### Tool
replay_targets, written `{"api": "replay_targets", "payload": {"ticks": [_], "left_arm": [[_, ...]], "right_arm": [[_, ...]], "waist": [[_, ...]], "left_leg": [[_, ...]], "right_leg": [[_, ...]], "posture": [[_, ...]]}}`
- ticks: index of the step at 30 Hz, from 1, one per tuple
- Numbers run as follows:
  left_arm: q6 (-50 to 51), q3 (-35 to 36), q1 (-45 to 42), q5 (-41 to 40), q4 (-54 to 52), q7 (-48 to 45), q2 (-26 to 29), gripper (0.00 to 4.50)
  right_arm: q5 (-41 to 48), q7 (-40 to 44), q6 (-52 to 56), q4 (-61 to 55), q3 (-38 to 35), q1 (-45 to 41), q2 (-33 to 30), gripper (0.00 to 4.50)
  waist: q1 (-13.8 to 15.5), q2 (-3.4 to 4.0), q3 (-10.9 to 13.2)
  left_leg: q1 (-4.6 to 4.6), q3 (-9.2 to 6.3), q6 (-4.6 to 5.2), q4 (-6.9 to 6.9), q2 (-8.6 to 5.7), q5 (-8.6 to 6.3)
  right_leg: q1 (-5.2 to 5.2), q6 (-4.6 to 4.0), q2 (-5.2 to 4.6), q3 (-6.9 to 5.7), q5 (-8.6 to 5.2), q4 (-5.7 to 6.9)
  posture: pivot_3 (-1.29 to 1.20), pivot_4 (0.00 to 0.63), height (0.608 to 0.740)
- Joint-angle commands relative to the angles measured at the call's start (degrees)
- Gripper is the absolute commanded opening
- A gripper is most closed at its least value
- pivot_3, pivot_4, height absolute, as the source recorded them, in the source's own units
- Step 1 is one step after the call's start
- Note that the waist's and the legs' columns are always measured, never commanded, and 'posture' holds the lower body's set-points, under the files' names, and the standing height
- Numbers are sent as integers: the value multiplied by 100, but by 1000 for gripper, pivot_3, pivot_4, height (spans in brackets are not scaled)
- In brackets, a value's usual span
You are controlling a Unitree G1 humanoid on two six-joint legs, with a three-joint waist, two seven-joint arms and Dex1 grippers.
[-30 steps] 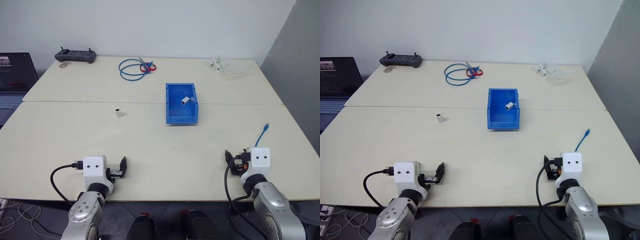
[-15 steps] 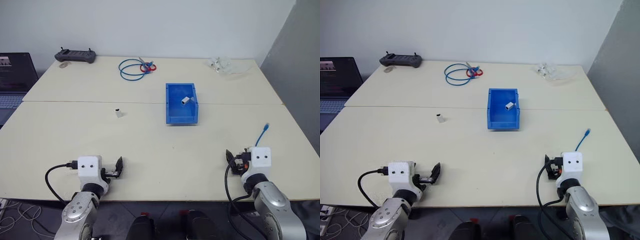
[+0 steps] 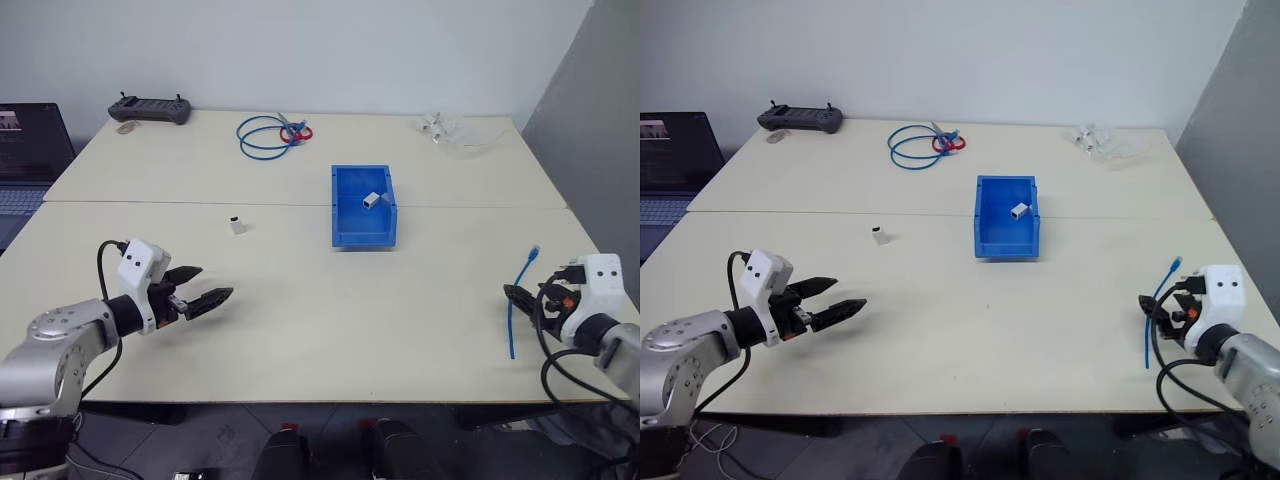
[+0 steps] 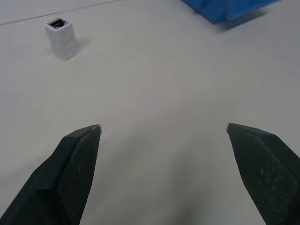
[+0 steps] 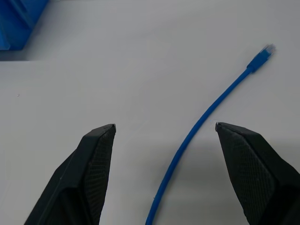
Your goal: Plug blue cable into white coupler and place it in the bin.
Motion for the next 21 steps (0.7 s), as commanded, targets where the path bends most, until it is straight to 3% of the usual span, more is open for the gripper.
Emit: {"api": "replay_targets", "payload": {"ticks": [1, 6, 12, 16, 21], "left_arm": [[-202, -245, -882, 156, 899, -876, 513, 4500], [-741, -604, -1743, 582, 1884, -1372, 644, 4500], [-1195, -755, -1957, 819, 2237, -1400, 358, 4500], [-1352, -839, -2217, 867, 2030, -1235, -74, 4500], [-1619, -1355, -3176, 1007, 1636, -1140, -1030, 4500]], "right_arm": [[373, 542, 350, 765, -372, -532, -721, 3616], [394, 906, 354, 1381, -60, -779, -1285, 3616], [268, 818, 233, 1375, 148, -673, -1262, 3616], [35, 463, -19, 1524, 311, -964, -1085, 3616], [-417, -94, -223, 1767, 834, -1607, -811, 3616]], "waist": [[1, 1, 2], [-7, 0, 1], [0, 0, 1], [9, 0, 1], [44, -1, 2]], "left_leg": [[-8, 0, 0, 0, 0, 0], [-11, 2, 8, -7, 4, -5], [-65, 1, 8, 4, 3, -5], [-68, -2, 8, 11, 1, -4], [-102, -8, 7, 87, 3, -4]], "right_leg": [[-7, 0, 2, -2, 0, 2], [-9, -7, 2, 2, -4, -3], [-52, -4, -2, 2, -2, 2], [-49, 1, -5, 0, 1, 5], [-47, 25, -1, -20, 16, 15]], "posture": [[0, 150, 740], [0, 150, 740], [0, 150, 740], [0, 150, 740], [0, 150, 740]]}}
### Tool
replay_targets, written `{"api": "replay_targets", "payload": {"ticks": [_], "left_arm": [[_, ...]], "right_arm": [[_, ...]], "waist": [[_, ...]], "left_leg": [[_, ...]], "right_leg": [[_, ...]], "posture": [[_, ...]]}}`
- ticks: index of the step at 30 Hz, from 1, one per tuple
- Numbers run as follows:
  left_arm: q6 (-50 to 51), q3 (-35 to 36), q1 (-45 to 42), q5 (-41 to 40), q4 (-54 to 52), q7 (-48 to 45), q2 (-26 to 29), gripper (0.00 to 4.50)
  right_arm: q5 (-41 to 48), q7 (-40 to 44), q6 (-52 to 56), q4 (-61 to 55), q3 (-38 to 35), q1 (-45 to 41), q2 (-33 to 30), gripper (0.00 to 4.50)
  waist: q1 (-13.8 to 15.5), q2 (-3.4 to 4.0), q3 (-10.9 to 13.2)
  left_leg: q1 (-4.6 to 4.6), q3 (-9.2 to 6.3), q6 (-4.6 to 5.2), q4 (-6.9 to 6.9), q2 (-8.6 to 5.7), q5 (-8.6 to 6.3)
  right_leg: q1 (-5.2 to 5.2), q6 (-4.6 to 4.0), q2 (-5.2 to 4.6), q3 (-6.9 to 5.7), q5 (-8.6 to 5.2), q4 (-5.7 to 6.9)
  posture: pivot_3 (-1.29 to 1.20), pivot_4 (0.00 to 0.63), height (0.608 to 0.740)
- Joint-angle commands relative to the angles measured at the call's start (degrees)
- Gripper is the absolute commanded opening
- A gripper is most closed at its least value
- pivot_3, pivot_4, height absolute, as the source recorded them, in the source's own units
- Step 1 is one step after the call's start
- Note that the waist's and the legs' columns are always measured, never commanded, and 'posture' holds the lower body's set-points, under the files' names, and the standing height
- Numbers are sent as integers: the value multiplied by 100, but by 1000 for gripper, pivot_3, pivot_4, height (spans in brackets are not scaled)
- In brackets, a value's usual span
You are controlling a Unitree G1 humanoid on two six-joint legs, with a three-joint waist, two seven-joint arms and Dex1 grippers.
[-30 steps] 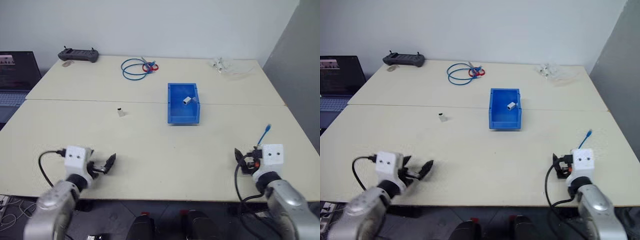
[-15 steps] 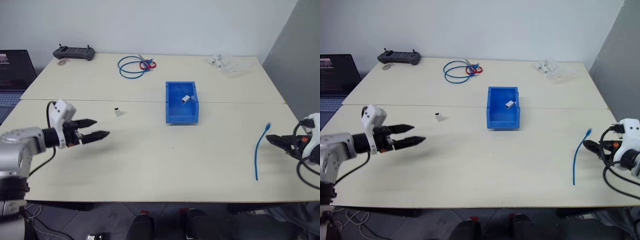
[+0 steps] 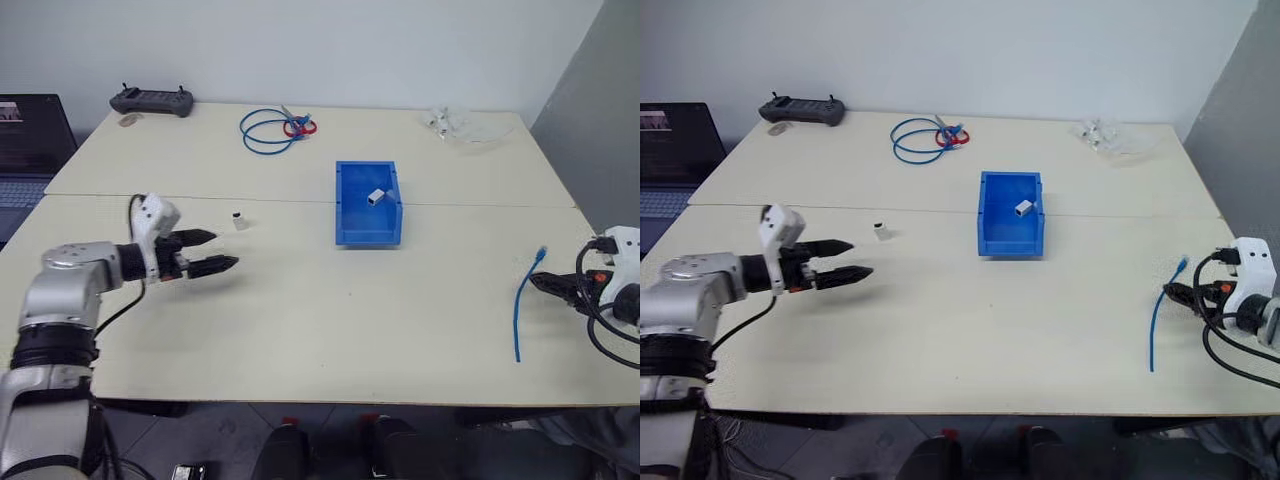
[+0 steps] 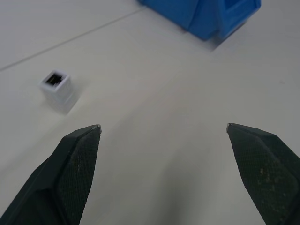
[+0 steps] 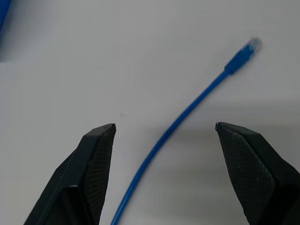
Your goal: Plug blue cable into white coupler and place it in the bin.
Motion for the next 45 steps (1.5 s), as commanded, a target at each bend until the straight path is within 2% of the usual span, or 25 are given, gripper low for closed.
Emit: {"api": "replay_targets", "payload": {"ticks": [1, 7, 12, 21, 23, 24, 29, 37, 40, 43, 45], "left_arm": [[-368, -340, -776, 92, -415, -5, -528, 4500], [-879, -1029, -1668, 284, 20, -573, -1546, 4500], [-1427, -1272, -2355, 455, 806, -817, -2293, 4500], [-2205, -1358, -2699, 840, 1937, -999, -2874, 4500], [-2283, -1318, -2799, 885, 2103, -997, -2925, 4500], [-2324, -1297, -2835, 903, 2169, -1003, -2937, 4500], [-2464, -1230, -2938, 983, 2459, -1037, -2908, 4500], [-2607, -1218, -2782, 1047, 2380, -1197, -2727, 4500], [-2411, -1201, -2508, 1005, 2008, -1334, -2457, 4500], [-1895, -1059, -1934, 863, 1204, -1481, -1812, 4500], [-1200, -830, -1300, 636, 298, -1463, -1231, 4500]], "right_arm": [[-343, -389, -199, 159, 283, -448, 100, 3616], [-1051, -1115, -540, 949, 715, -1126, 431, 3616], [-1291, -1620, -469, 1364, 569, -1329, 827, 3616], [-1222, -1506, -834, 2069, 297, -1255, 1371, 3616], [-1306, -1545, -928, 2125, 298, -1189, 1387, 3246], [-1320, -1504, -997, 2138, 328, -1164, 1386, 3149], [-1319, -1416, -1279, 2214, 373, -1151, 1428, 2075], [-1239, -1316, -1106, 1902, 563, -1229, 1515, 141], [-1290, -1055, -1154, 1511, 894, -1061, 1371, 65], [-1477, 134, -1833, 618, 1939, -675, 673, 65], [-1477, 1366, -2508, -23, 2599, -446, 63, 65]], "waist": [[4, -1, 0], [-29, 0, 0], [-34, 0, 0], [-52, 15, -4], [-51, 15, -4], [-51, 15, -4], [-87, 15, -4], [-153, 15, -5], [-176, 16, -5], [-195, 26, -4], [-208, 43, 7]], "left_leg": [[0, 2, 0, 6, -1, 0], [5, 30, 2, 18, -30, 0], [1, 28, 3, 15, -26, 0], [5, 27, 5, 14, -22, -1], [6, 27, 5, 17, -23, -1], [5, 27, 6, 19, -23, -1], [9, 35, 8, 21, -23, 1], [8, 29, 8, 19, -11, 1], [10, 29, 9, 19, -6, 1], [11, 29, 9, 13, -1, 1], [7, 25, 9, 10, 4, 1]], "right_leg": [[5, 9, 1, 2, 5, -2], [7, 47, -2, 41, 28, -9], [1, 44, -1, 51, 30, -7], [3, 45, 6, 50, 29, -5], [5, 47, 6, 51, 31, -5], [5, 50, 6, 50, 32, -5], [6, 54, 7, 52, 34, -4], [5, 53, 23, 55, 35, -3], [4, 52, 30, 56, 35, -2], [0, 51, 35, 61, 35, 0], [-10, 50, 40, 61, 34, 1]], "posture": [[0, 150, 740], [0, 150, 740], [0, 150, 740], [0, 150, 740], [0, 150, 740], [0, 150, 740], [0, 150, 740], [0, 150, 740], [0, 150, 740], [0, 150, 740], [0, 150, 740]]}}
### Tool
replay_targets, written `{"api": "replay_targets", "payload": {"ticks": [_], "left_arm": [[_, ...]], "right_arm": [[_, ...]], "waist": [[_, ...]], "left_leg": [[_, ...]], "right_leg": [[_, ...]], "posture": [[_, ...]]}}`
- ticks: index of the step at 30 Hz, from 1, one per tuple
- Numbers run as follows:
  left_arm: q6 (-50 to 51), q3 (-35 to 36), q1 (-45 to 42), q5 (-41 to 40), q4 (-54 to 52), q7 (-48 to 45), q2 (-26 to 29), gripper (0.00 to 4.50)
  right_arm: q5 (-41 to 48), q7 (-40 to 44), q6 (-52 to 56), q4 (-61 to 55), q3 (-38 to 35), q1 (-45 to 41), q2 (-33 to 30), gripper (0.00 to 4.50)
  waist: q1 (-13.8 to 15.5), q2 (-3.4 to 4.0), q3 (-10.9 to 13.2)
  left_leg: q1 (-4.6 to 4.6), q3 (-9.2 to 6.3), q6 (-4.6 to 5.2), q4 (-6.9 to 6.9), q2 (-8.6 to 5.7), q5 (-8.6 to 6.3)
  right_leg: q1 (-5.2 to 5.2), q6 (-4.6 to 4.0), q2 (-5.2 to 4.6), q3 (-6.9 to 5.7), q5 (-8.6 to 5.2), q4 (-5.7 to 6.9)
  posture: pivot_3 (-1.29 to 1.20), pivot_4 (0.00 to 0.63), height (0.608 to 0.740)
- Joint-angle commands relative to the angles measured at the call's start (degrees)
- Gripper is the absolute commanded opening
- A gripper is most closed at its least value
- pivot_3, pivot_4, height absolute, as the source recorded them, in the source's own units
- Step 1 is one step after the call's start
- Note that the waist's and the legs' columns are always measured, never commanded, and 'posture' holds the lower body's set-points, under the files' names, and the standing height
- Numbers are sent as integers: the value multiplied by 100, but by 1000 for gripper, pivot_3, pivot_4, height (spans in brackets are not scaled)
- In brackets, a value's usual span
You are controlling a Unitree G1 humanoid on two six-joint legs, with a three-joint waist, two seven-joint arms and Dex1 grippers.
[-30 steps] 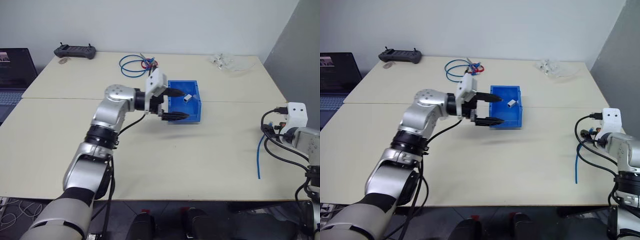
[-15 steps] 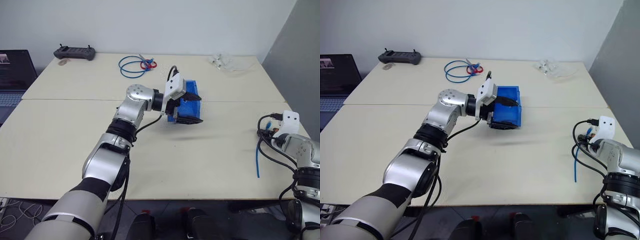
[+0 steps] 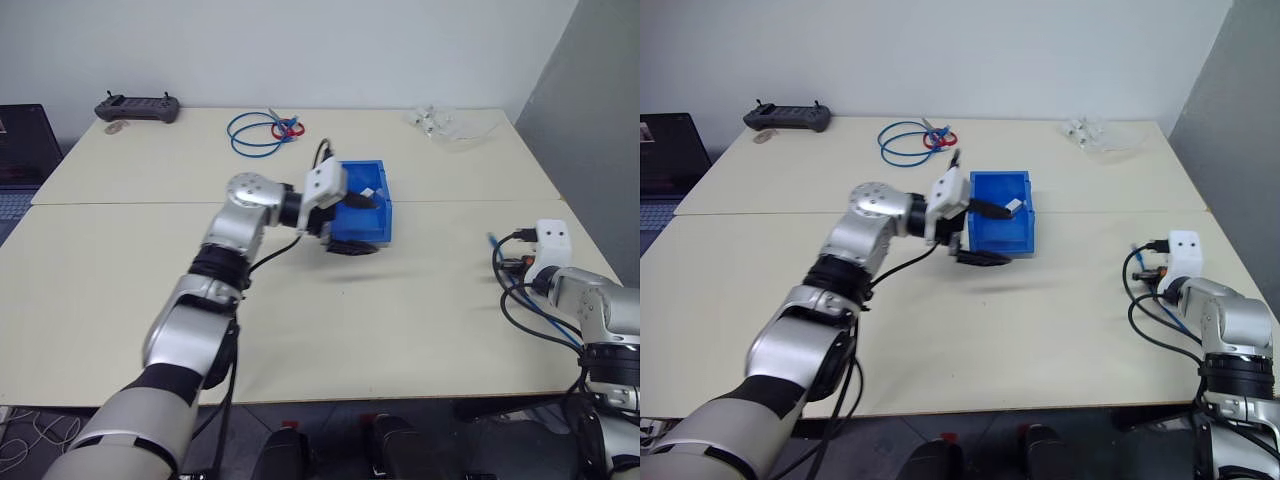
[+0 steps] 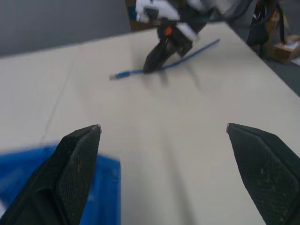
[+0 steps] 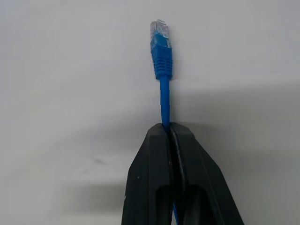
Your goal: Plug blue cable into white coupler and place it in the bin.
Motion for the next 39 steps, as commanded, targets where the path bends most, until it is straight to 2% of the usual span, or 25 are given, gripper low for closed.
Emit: {"api": "replay_targets", "payload": {"ticks": [1, 3, 7, 9, 13, 16, 19, 20, 23, 27, 28, 29, 30, 31, 33, 37, 39], "left_arm": [[1143, 618, 973, -486, -1658, 24, 950, 4500], [1777, 962, 1735, -743, -2599, 255, 1367, 4500], [3185, 2073, 3886, -1417, -4980, 1259, 1752, 4500], [3652, 2881, 5365, -1655, -6288, 2016, 1389, 4500], [3849, 3644, 7230, -1885, -7736, 3071, 587, 4500], [3737, 3718, 8035, -1900, -8280, 3651, 44, 4500], [3527, 3538, 8602, -1810, -8573, 4004, -308, 4500], [3475, 3474, 8698, -1808, -8602, 4068, -330, 4500], [3383, 3400, 8737, -1875, -8530, 4134, -220, 4500], [3399, 3247, 8295, -1908, -8159, 4021, 202, 4500], [3377, 3139, 8076, -1852, -7950, 3948, 359, 4500], [3315, 2938, 7733, -1769, -7659, 3814, 562, 4500], [3261, 2803, 7503, -1722, -7453, 3720, 705, 4500], [3222, 2563, 7058, -1713, -7132, 3514, 889, 4500], [3116, 2148, 6259, -1674, -6503, 3133, 1154, 4500], [2758, 1342, 4893, -1442, -5111, 2382, 1415, 4500], [2387, 584, 4165, -1141, -4267, 1654, 1386, 4500]], "right_arm": [[-197, 1987, -1459, -1224, 1009, 220, -956, 65], [-419, 2574, -2196, -1440, 1380, 253, -1239, 65], [-403, 3193, -2802, -1557, 1855, -67, -1009, 65], [-666, 3468, -3371, -1464, 2390, -367, -607, 65], [-1257, 3702, -4231, -746, 3156, -809, 145, 65], [-1659, 3662, -4791, 27, 3491, -1057, 640, 65], [-1972, 3600, -5146, 671, 3692, -1173, 1013, 65], [-2042, 3601, -5212, 802, 3725, -1178, 1078, 259], [-2121, 3679, -5246, 921, 3724, -1117, 1159, 877], [-2095, 3586, -5079, 593, 3499, -873, 1063, 1878], [-1962, 3527, -4796, 325, 3330, -735, 1025, 2029], [-1758, 3489, -4423, -96, 3095, -540, 945, 2369], [-1628, 3468, -4152, -398, 2936, -405, 901, 2433], [-1297, 3425, -3587, -951, 2625, -194, 821, 2851], [-711, 3380, -2687, -1864, 2113, 140, 649, 3292], [397, 3226, -1163, -3208, 1190, 669, 283, 4329], [1311, 3092, -87, -3758, 320, 1102, 88, 4448]], "waist": [[-11, 4, 4], [-28, 7, 7], [-63, 1, 9], [-12, -3, 13], [101, -16, 13], [211, -16, 13], [183, -16, 12], [173, -16, 12], [155, -15, 10], [177, -18, 9], [192, -19, 8], [207, -16, 7], [234, -12, 6], [248, -11, 7], [271, -9, 9], [240, -10, 8], [213, -11, 7]], "left_leg": [[1, 0, 0, 0, 0, 0], [-1, -6, 1, 1, 3, -1], [5, -21, 1, 3, 11, -4], [3, -27, 0, 7, 5, -3], [14, -22, -2, 18, 4, -2], [43, -34, -3, 26, -2, 1], [87, -19, -4, 18, -5, 0], [93, -2, -3, 11, -10, -1], [94, 13, -2, 9, -15, -4], [103, -5, -3, 5, -3, -5], [104, -15, -3, 5, -2, -5], [105, -25, -3, 5, -1, -5], [106, -33, -3, 4, -1, -4], [104, -38, -3, 3, -3, -4], [98, -39, -4, 4, -3, -4], [93, -30, -4, 4, -4, -4], [93, -29, -4, 2, -3, -5]], "right_leg": [[0, 0, 1, 0, 0, 2], [-2, -1, 3, -6, -1, -1], [11, -4, -28, -18, -4, -7], [14, -6, -45, -28, -5, -3], [23, -7, -53, -27, -5, -4], [56, -19, -54, -41, 4, -5], [94, -42, -58, -30, -9, -16], [96, -43, -62, -17, -10, -17], [92, -27, -65, -5, -1, -18], [94, -46, -53, -19, -12, -7], [96, -50, -50, -27, -14, -4], [98, -55, -48, -37, -17, -1], [101, -58, -47, -44, -19, 1], [101, -59, -45, -48, -20, 3], [97, -58, -44, -50, -19, 4], [96, -53, -43, -44, -16, -3], [98, -53, -44, -41, -16, -6]], "posture": [[0, 150, 740], [0, 150, 740], [0, 150, 740], [0, 150, 740], [0, 150, 740], [0, 150, 740], [0, 150, 740], [0, 150, 740], [0, 150, 740], [0, 150, 740], [0, 150, 740], [0, 150, 740], [0, 150, 740], [0, 150, 740], [0, 150, 740], [0, 150, 740], [0, 150, 740]]}}
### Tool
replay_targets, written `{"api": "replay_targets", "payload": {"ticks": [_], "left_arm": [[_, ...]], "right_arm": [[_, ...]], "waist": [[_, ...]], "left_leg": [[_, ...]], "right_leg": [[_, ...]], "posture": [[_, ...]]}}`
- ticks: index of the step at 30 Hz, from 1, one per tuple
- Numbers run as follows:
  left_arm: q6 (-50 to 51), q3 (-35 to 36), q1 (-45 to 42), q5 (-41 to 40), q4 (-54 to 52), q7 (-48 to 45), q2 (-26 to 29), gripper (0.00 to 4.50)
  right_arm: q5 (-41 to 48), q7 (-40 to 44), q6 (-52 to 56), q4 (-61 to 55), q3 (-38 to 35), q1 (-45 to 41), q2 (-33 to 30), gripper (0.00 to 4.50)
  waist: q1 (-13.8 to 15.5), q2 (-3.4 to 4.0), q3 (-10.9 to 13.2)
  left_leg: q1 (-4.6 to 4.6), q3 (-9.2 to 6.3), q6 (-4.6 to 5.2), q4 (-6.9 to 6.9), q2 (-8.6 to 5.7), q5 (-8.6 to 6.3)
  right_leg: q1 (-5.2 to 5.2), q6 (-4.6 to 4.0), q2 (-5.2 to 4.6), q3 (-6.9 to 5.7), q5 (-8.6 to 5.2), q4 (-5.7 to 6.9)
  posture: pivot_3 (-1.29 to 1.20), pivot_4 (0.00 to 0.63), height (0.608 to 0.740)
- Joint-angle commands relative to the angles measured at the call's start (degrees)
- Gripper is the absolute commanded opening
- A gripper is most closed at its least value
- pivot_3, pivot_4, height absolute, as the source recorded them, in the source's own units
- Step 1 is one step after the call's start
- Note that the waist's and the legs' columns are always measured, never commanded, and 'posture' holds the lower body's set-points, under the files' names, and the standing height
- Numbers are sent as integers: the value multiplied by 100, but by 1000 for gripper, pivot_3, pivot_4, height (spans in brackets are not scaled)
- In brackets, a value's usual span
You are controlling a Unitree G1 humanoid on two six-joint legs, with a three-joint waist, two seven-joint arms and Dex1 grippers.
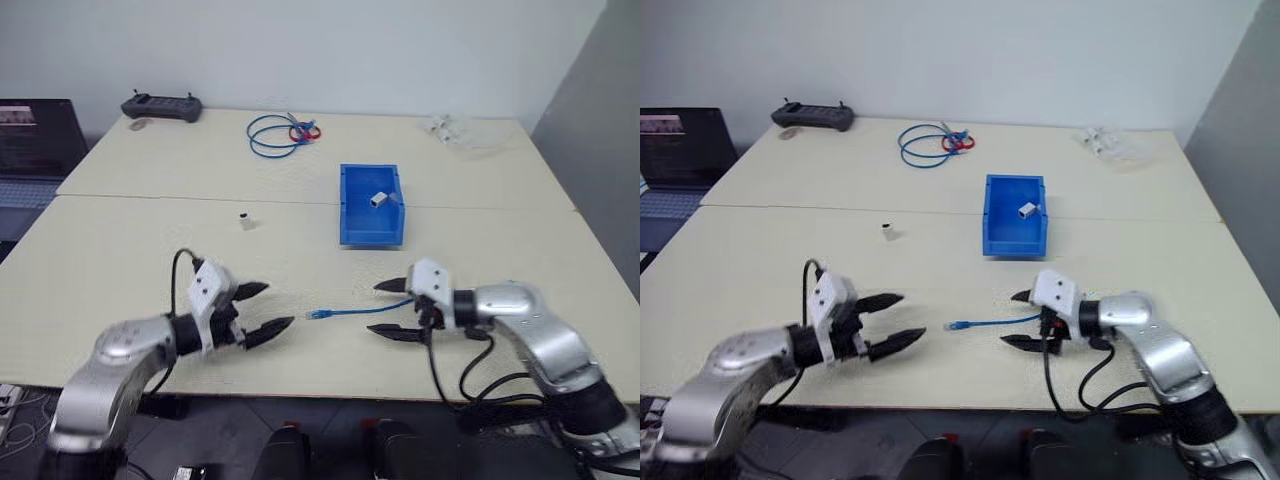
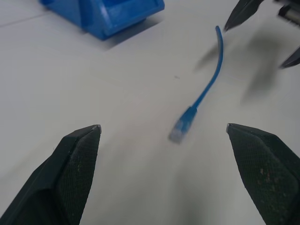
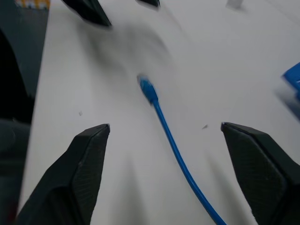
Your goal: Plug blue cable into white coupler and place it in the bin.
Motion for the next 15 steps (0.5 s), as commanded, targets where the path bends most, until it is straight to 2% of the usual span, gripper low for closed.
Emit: {"api": "replay_targets", "payload": {"ticks": [1, 6, 10, 11, 12, 15], "left_arm": [[-650, -1056, -823, 426, 1155, -1107, -3, 4500], [-2078, -2112, -1485, 1290, 2586, -2155, -33, 4500], [-2909, -2395, -1820, 1901, 3545, -2067, -164, 4500], [-3008, -2410, -1886, 1967, 3725, -2018, -214, 4133], [-3090, -2411, -1929, 2002, 3850, -2001, -250, 4076], [-3196, -2481, -1885, 2050, 3946, -2195, -211, 3414]], "right_arm": [[1396, -232, 1591, -961, -1238, 547, -263, 4448], [1723, -605, 1989, -1326, -2110, 1365, -613, 4448], [1441, -872, 1633, -1249, -2333, 1806, -745, 4448], [1358, -925, 1518, -1254, -2341, 1906, -766, 4500], [1329, -964, 1436, -1262, -2337, 1970, -784, 4500], [1454, -1092, 1414, -1380, -2419, 2102, -754, 4500]], "waist": [[3, -1, 1], [-41, -5, 0], [-26, 6, -13], [-24, 11, -19], [-24, 14, -26], [-25, 17, -44]], "left_leg": [[-3, -7, 0, 0, -3, 0], [-6, 3, 2, -3, -1, -1], [2, 0, 2, -2, -2, 0], [8, 2, 2, -2, -3, 0], [7, 2, 3, -2, -4, 0], [8, 6, 3, 0, -5, 0]], "right_leg": [[0, -2, 0, -7, -1, -1], [-4, -3, 5, 1, -3, -3], [2, 3, 6, 2, 0, 1], [6, 5, 6, 3, 0, 0], [8, 9, 5, 4, 2, -1], [9, 17, 5, 8, 5, -2]], "posture": [[0, 150, 740], [0, 150, 740], [0, 150, 740], [0, 150, 740], [0, 150, 740], [0, 150, 740]]}}
